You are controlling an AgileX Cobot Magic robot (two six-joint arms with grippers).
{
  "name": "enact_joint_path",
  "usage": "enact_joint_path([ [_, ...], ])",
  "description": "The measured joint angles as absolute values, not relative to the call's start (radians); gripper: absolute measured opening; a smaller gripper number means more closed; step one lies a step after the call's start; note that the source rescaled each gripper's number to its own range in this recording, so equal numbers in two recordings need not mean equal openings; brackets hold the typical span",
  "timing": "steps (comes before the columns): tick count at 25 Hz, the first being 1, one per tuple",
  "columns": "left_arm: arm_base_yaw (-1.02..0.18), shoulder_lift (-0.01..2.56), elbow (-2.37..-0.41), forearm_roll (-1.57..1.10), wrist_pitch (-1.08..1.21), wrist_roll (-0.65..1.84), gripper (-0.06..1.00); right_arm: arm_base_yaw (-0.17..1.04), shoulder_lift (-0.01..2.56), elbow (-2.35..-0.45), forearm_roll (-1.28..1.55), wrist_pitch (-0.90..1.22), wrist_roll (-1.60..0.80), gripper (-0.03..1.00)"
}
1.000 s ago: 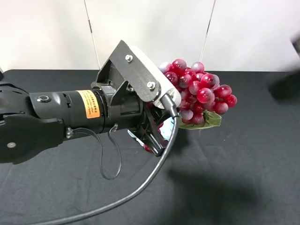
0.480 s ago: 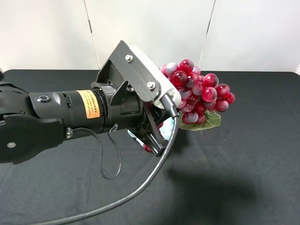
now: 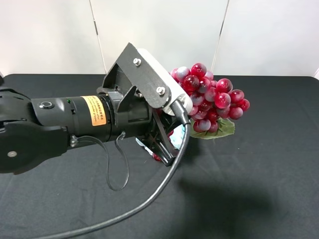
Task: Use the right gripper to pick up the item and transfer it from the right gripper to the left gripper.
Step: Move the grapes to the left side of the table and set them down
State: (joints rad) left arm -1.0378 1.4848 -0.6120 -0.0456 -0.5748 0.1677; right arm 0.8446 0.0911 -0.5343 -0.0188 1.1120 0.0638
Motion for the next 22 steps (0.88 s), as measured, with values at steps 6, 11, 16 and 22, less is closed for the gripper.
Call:
enact_joint_path([
  [6, -1.038, 1.485, -0.612, -0.046, -0.570, 0.168, 0.00, 0.845, 0.090, -0.503, -0.022, 1.038, 0.067, 1.00],
  [11, -1.038, 1.485, -0.612, -0.046, -0.545, 0.168, 0.00, 0.845, 0.090, -0.497, -0.021, 1.034, 0.067, 1.00],
  [16, -1.038, 1.485, -0.612, -0.046, -0.543, 0.168, 0.00, 0.845, 0.090, -0.497, -0.018, 1.034, 0.067, 1.00],
  [22, -1.038, 1.485, -0.612, -0.046, -0.539, 0.167, 0.00, 0.796, 0.090, -0.497, -0.017, 1.033, 0.067, 1.00],
])
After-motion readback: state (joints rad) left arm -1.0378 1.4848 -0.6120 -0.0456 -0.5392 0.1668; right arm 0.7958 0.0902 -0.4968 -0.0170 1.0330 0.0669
